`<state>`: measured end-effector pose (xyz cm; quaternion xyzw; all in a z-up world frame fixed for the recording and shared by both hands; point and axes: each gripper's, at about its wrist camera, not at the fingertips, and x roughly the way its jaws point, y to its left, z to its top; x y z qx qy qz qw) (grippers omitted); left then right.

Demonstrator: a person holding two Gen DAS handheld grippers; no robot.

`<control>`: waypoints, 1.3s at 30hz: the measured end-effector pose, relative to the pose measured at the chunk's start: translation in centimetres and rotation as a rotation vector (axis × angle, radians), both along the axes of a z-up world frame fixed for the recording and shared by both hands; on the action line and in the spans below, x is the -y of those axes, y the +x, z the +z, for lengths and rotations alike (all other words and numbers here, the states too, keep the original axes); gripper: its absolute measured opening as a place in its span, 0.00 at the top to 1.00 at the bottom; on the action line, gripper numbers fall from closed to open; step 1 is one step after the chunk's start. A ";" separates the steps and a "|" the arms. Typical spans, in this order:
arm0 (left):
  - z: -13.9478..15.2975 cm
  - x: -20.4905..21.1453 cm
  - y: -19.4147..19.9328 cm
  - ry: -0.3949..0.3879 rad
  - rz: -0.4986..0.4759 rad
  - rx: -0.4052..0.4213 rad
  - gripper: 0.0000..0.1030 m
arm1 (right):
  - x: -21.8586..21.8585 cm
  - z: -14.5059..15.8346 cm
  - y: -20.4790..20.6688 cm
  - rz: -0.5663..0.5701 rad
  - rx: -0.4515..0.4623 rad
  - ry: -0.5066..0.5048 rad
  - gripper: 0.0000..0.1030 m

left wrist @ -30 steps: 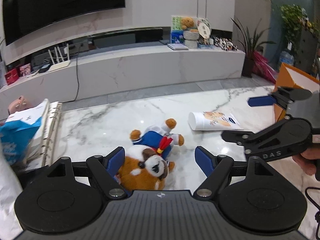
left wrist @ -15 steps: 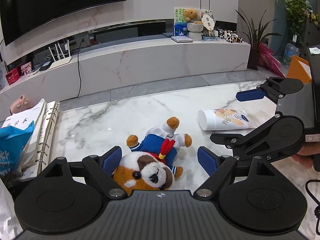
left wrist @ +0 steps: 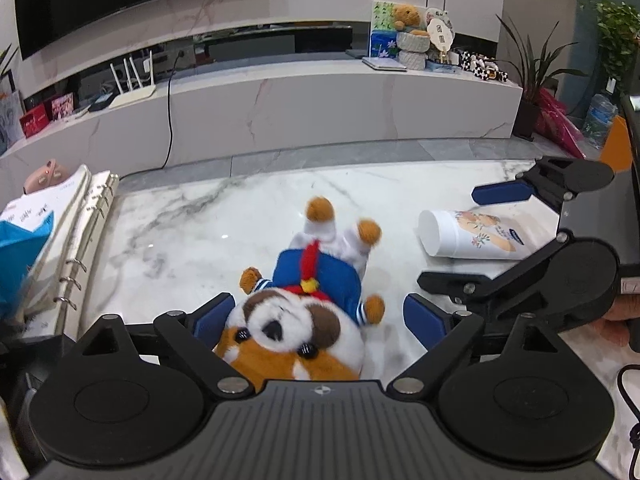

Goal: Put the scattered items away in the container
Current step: 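Grasp the dog plush with the left tool while the right tool grasps the white tube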

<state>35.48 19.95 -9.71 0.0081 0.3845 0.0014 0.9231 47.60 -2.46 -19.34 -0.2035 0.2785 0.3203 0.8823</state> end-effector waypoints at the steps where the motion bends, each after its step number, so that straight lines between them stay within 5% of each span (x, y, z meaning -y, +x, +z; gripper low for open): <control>1: -0.2 0.0 0.1 -0.009 -0.001 -0.007 0.00 | -0.1 0.0 0.2 0.002 -0.002 0.000 0.06; 14: -1.5 0.2 0.7 -0.046 0.024 -0.033 0.00 | -1.0 0.3 1.5 0.056 0.011 -0.038 0.08; 24: -1.1 -0.6 0.8 -0.110 0.067 0.004 0.00 | -1.1 0.7 0.7 0.112 0.004 -0.061 0.21; 30: -1.2 -0.7 0.1 -0.113 0.084 0.013 0.27 | -0.1 1.0 -0.3 0.139 -0.022 -0.083 0.27; 35: -1.0 -0.6 0.1 -0.108 0.072 -0.004 0.28 | 0.2 1.3 -0.3 0.151 -0.025 -0.124 0.34; 39: -1.0 -0.4 0.0 -0.104 0.068 -0.008 0.28 | -0.2 1.2 0.5 0.165 0.011 -0.162 0.19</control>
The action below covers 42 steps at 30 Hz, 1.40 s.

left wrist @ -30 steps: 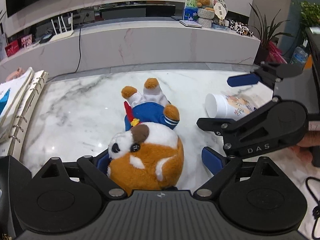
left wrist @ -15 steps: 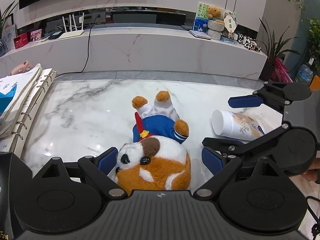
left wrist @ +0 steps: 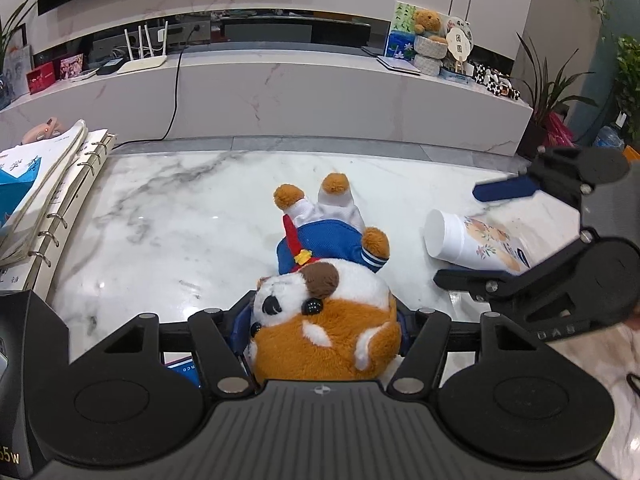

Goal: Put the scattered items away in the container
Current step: 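Grasp the dog plush with the left tool while the right tool grasps the white tube, then carry the dog plush and white tube with both tools over the orange box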

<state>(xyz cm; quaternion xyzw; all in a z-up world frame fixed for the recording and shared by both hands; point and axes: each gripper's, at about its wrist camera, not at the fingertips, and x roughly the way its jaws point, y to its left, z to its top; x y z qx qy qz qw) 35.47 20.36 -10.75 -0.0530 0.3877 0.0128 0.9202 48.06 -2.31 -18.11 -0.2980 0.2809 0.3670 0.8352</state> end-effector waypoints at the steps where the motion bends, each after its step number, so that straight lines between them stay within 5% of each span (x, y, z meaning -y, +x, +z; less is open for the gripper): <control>1: 0.0 0.0 0.0 0.001 0.000 0.000 0.28 | 0.1 0.1 0.6 -0.006 -0.026 0.006 0.19; 9: -0.1 0.1 -0.2 0.004 -0.010 -0.001 0.30 | 2.0 0.0 2.5 -0.103 -0.254 0.123 0.29; 14: 0.0 0.6 -0.9 -0.003 -0.028 -0.001 0.31 | 2.8 0.2 1.3 -0.126 -0.248 0.140 0.47; 42: 0.5 5.8 -9.7 -0.031 -0.077 -0.037 0.34 | 7.0 0.7 -11.5 -0.264 -0.273 0.119 0.52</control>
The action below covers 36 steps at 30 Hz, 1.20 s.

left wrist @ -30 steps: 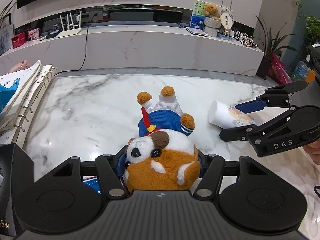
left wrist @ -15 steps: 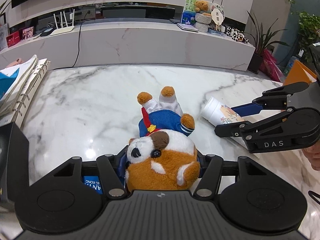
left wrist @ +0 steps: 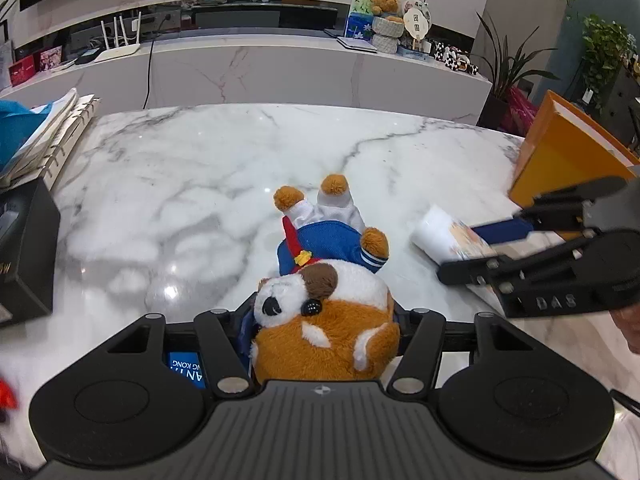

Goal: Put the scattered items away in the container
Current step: 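Carry the dog plush and white tube with both tools over the orange box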

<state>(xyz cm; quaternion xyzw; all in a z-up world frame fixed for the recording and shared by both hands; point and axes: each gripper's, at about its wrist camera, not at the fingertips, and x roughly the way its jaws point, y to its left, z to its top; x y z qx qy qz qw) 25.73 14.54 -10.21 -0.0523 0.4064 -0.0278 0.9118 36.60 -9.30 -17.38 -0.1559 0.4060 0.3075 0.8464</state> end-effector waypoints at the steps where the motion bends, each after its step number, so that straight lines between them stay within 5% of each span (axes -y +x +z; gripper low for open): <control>1: 0.1 0.2 -0.3 0.001 -0.002 0.000 0.34 | 0.3 0.0 -0.6 0.000 -0.003 -0.001 0.52; 15: 2.6 4.0 -3.1 0.022 -0.040 0.043 0.34 | 4.9 2.2 -6.1 -0.038 0.005 0.028 0.52; 36: 8.7 10.7 -3.0 0.049 -0.189 0.166 0.34 | 12.0 9.8 -9.2 -0.112 0.138 0.081 0.52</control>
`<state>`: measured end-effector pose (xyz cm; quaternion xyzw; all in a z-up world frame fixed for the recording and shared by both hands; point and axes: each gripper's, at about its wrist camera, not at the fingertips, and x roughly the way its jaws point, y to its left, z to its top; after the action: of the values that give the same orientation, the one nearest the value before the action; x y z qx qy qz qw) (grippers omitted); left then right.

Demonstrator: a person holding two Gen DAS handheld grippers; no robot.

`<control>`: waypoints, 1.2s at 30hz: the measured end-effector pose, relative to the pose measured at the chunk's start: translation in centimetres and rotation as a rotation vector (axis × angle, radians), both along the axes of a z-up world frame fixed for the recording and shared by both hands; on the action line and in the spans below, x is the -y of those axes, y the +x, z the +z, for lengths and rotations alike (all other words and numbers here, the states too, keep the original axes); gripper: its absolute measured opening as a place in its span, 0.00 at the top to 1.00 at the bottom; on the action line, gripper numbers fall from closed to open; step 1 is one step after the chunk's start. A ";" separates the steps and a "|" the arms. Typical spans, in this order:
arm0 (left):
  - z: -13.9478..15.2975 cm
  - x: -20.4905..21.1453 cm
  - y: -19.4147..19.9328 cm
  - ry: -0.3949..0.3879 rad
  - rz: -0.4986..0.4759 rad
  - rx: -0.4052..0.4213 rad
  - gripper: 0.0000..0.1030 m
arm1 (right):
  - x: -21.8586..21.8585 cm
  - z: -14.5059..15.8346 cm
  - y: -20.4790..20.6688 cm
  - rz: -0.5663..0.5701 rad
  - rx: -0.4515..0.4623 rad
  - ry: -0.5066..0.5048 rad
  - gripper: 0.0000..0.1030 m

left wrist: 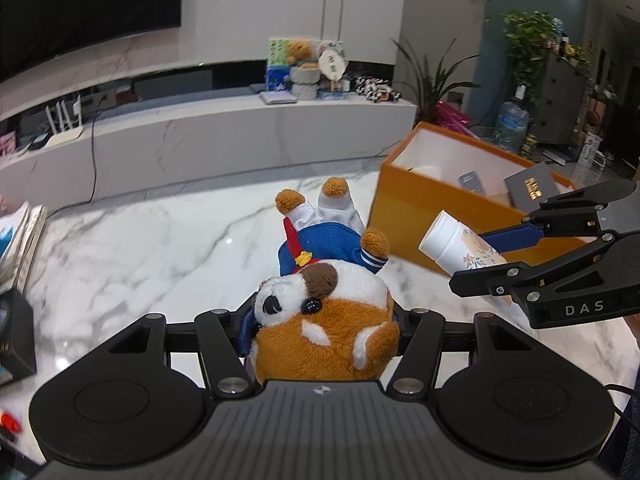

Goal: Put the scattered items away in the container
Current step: 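Carry the dog plush and white tube with both tools over the orange box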

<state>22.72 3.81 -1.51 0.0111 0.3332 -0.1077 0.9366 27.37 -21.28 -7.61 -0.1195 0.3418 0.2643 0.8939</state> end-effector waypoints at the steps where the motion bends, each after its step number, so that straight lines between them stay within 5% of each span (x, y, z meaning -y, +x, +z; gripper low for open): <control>1: 0.4 0.3 0.2 0.002 -0.008 0.007 0.34 | 0.3 0.5 -0.1 -0.002 0.009 0.002 0.52; 23: 11.5 12.2 5.9 0.070 -0.244 0.254 0.34 | 11.0 11.3 2.3 -0.192 0.239 -0.031 0.52; 29: 12.3 15.1 9.5 -0.009 -0.313 0.223 0.34 | 13.8 13.2 4.1 -0.247 0.267 -0.047 0.52; 36: 10.5 17.0 15.7 -0.057 -0.330 0.124 0.34 | 16.3 11.9 7.5 -0.304 0.235 -0.049 0.52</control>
<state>38.39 -13.23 8.99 0.0459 0.2653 -0.2684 0.9249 34.86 -37.53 4.27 -0.1184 0.2556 0.1022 0.9540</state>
